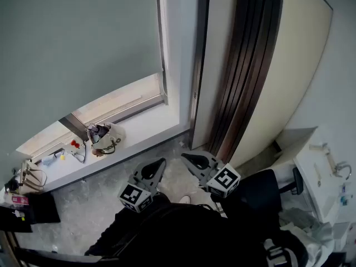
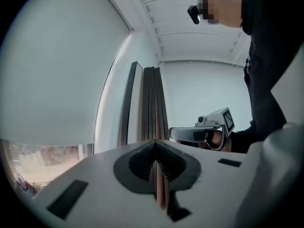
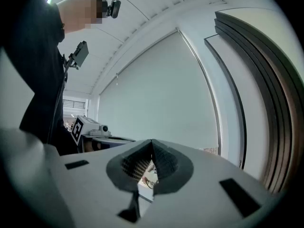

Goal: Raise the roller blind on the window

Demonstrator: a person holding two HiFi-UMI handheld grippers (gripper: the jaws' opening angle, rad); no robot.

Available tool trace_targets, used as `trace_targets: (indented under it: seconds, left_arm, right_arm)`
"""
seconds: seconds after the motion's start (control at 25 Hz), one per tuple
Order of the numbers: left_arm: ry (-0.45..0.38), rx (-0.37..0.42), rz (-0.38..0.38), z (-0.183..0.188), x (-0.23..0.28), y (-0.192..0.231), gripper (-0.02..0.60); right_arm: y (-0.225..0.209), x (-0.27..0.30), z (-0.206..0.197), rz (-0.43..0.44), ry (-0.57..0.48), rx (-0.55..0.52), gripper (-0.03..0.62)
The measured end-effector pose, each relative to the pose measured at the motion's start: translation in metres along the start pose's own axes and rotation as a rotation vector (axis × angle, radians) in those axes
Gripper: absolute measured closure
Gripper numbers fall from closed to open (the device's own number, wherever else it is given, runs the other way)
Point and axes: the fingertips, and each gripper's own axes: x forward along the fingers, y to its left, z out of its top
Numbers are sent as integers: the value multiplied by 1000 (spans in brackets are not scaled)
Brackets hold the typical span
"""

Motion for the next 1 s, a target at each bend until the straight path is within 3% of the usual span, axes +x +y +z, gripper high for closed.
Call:
trace_targets:
  seconds: [1.0]
  left_arm:
    - [24, 28, 0, 10, 20, 1, 574]
  right_arm:
    - [-18, 0, 12, 16, -45, 8, 587]
